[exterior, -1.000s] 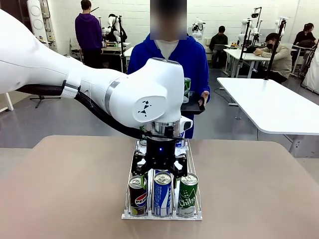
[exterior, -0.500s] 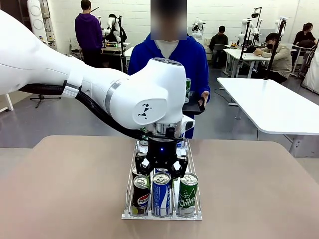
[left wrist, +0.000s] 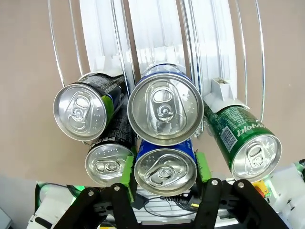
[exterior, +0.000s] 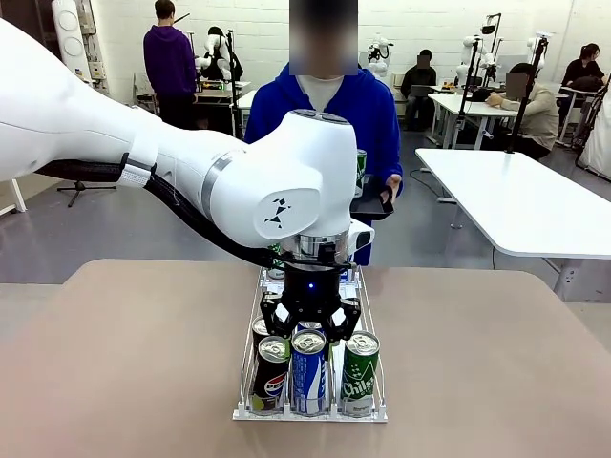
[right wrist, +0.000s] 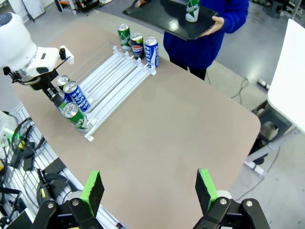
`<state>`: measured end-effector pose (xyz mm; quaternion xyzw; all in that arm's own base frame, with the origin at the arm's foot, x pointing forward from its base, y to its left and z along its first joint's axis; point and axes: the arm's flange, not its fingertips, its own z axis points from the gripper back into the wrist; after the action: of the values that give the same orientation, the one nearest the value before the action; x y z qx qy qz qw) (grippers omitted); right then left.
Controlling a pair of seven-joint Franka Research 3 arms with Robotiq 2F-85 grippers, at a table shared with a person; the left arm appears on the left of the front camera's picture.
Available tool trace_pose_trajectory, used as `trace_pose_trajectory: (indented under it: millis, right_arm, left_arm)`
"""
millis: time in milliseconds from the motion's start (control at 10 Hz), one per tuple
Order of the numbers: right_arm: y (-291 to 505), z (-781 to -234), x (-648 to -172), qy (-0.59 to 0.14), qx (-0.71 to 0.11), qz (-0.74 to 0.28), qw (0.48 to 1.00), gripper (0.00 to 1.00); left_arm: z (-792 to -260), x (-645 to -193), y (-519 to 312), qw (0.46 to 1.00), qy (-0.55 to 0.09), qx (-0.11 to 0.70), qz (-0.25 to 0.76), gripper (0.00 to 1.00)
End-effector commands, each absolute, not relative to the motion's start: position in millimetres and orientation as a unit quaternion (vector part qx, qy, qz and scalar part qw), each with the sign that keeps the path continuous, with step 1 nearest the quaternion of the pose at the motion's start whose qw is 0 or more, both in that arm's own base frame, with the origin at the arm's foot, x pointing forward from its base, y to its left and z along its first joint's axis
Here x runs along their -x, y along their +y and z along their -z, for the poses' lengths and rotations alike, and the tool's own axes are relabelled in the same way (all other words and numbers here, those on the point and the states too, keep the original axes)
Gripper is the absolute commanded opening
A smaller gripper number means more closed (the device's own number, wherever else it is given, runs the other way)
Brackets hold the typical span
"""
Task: Retrieve and hand over the desired beverage to the person.
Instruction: Pick up another can of the same type that the person held from the Automatic Can Dispenser.
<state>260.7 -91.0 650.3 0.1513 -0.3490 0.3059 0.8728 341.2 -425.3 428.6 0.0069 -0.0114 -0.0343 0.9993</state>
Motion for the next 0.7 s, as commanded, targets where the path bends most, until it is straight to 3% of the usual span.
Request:
trace_pose_trajectory:
  millis: [0,100,200,600]
  right_arm:
    - [-91,-649,-263,-0.349,-0.150,-0.304,0.874,1.00]
    - [-91,-649,-263,-0.349,-0.150,-0.304,0.874,1.00]
    - [-91,-649,-263,-0.349,-0.150,-0.304,0.874,1.00]
    - [-91,-649,-263,-0.349,-0.150,-0.304,0.874,1.00]
  left_arm:
    - [-423,-337,-420,0.999,-0.021,-0.010,0.035,0.00]
    - [-431,-334,-420,0.999,-0.024,-0.014,0.039,0.00]
    - [-447,-328,-421,0.999,-0.019,-0.026,0.043,0.48]
    - [-546,-289,-412,0.996,-0.058,-0.025,0.059,0.48]
